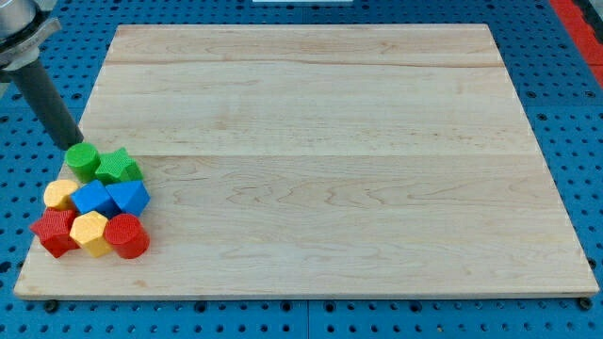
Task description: Push the green blocks into the group
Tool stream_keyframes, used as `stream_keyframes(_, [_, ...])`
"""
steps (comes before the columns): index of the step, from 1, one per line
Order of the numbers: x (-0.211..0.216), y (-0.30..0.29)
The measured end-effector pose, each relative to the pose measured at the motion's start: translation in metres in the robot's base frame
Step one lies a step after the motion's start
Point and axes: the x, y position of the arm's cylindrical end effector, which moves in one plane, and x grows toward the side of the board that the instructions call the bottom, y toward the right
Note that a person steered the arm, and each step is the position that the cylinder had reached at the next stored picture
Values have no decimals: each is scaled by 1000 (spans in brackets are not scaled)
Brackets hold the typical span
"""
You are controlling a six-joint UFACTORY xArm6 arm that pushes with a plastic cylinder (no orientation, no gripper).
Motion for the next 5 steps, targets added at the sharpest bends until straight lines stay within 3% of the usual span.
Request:
stream_keyframes(2, [16,0])
stream_keyframes(5, [-24,19])
